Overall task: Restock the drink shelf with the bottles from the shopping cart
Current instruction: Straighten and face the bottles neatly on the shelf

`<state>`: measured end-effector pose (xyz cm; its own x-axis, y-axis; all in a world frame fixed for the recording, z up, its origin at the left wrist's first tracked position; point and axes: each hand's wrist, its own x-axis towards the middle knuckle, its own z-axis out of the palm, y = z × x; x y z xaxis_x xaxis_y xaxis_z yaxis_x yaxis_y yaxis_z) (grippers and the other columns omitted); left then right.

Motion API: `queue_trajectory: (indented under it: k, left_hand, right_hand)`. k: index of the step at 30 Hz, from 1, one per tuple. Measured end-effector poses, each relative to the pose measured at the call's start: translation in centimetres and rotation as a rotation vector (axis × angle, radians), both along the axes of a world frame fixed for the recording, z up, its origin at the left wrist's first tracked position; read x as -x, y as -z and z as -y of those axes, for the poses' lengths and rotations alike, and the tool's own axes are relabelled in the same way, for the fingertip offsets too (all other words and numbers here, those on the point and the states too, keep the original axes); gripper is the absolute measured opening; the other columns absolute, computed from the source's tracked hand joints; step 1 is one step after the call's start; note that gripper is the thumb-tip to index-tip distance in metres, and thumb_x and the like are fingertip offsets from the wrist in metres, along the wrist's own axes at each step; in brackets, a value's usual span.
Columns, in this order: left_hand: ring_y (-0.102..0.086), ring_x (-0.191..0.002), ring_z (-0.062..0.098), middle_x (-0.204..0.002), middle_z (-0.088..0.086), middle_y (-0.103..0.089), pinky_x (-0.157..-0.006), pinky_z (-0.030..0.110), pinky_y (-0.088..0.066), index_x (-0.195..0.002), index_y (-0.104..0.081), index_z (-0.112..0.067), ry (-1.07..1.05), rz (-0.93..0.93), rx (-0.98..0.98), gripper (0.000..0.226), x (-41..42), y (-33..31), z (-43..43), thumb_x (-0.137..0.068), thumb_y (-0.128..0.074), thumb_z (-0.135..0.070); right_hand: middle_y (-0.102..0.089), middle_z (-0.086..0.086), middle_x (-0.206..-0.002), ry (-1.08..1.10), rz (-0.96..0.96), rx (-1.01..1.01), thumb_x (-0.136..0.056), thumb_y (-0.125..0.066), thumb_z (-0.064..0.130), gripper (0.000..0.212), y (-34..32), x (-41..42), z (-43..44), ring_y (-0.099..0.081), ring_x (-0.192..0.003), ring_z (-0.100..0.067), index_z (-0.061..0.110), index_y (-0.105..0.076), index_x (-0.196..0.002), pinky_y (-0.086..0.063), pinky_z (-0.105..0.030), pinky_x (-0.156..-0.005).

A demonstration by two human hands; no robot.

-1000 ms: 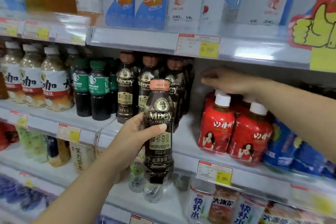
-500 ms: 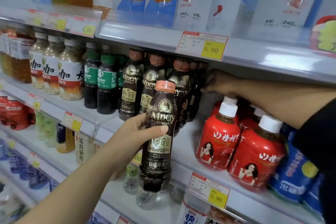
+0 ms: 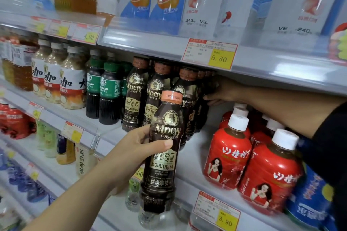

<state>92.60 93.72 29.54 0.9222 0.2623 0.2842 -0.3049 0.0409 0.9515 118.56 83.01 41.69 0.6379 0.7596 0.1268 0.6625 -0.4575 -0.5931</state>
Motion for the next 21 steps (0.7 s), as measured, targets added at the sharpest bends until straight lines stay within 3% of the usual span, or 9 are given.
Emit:
queue_trajectory:
  k: [6, 9, 13, 15, 17, 19, 21]
  left_hand:
    - [-0.07, -0.09, 0.02, -0.095, 0.005, -0.074, -0.071, 0.024, -0.054, -0.092, -0.073, -0.026, 0.008, -0.004, 0.001, 0.039, -0.2, -0.1, -0.1, -0.053, -0.076, -0.034]
    - [-0.07, -0.09, 0.02, -0.095, 0.006, -0.074, -0.072, 0.025, -0.053, -0.09, -0.074, -0.026, 0.011, -0.003, 0.001, 0.039, -0.3, -0.1, -0.1, -0.052, -0.077, -0.034]
    - [-0.07, -0.087, 0.019, -0.092, 0.004, -0.074, -0.073, 0.026, -0.053, -0.089, -0.074, -0.027, 0.015, -0.002, -0.014, 0.037, -0.3, -0.1, -0.2, -0.052, -0.077, -0.035]
    - [-0.07, -0.084, 0.017, -0.09, 0.003, -0.074, -0.07, 0.025, -0.053, -0.087, -0.074, -0.026, 0.018, 0.003, -0.011, 0.036, -0.4, -0.1, -0.2, -0.052, -0.076, -0.034]
    - [-0.07, -0.084, 0.017, -0.09, 0.003, -0.074, -0.069, 0.023, -0.053, -0.087, -0.074, -0.026, 0.021, 0.003, -0.016, 0.036, -0.3, -0.1, -0.2, -0.052, -0.076, -0.034]
    - [-0.07, -0.087, 0.018, -0.093, 0.004, -0.074, -0.071, 0.024, -0.053, -0.09, -0.074, -0.026, 0.024, 0.005, -0.033, 0.037, -0.3, -0.2, -0.3, -0.053, -0.077, -0.034]
    - [-0.069, -0.09, 0.019, -0.097, 0.005, -0.073, -0.075, 0.026, -0.053, -0.092, -0.073, -0.026, 0.025, 0.003, -0.049, 0.039, -0.3, -0.3, -0.4, -0.054, -0.077, -0.035]
  right_hand:
    - [-0.061, -0.022, -0.115, -0.025, -0.033, -0.013, -0.085, -0.062, 0.002, 0.045, 0.2, -0.4, -0.1, -0.065, -0.085, -0.032, 0.005, -0.047, -0.127, -0.055, -0.023, -0.068]
    - [-0.061, -0.021, -0.114, -0.033, -0.017, -0.012, -0.087, -0.06, 0.001, 0.045, 0.4, -0.4, -0.3, -0.064, -0.093, -0.035, 0.005, -0.045, -0.129, -0.055, -0.018, -0.063]
    - [-0.061, -0.026, -0.114, -0.055, 0.066, 0.003, -0.087, -0.06, 0.001, 0.042, 0.5, -0.6, -1.2, -0.065, -0.069, -0.021, 0.001, -0.045, -0.127, -0.054, -0.016, -0.054]
    - [-0.064, -0.025, -0.109, -0.063, 0.116, 0.025, -0.086, -0.063, 0.002, 0.042, 0.4, -0.6, -1.3, -0.065, -0.067, -0.019, 0.001, -0.048, -0.125, -0.055, -0.018, -0.055]
    - [-0.065, -0.016, -0.096, -0.067, 0.131, 0.03, -0.083, -0.064, 0.0, 0.036, -0.1, -0.3, -0.8, -0.061, -0.068, -0.018, 0.004, -0.052, -0.117, -0.054, -0.016, -0.056]
    - [-0.064, -0.001, -0.079, -0.055, 0.162, 0.023, -0.081, -0.066, -0.003, 0.026, -0.8, -0.2, 0.3, -0.06, -0.06, -0.003, 0.009, -0.055, -0.102, -0.048, -0.008, -0.05]
    - [-0.062, 0.016, -0.058, -0.007, 0.216, 0.03, -0.08, -0.067, -0.005, 0.019, -1.3, -0.4, 1.4, -0.056, -0.05, 0.006, 0.002, -0.059, -0.096, -0.039, -0.002, -0.046]
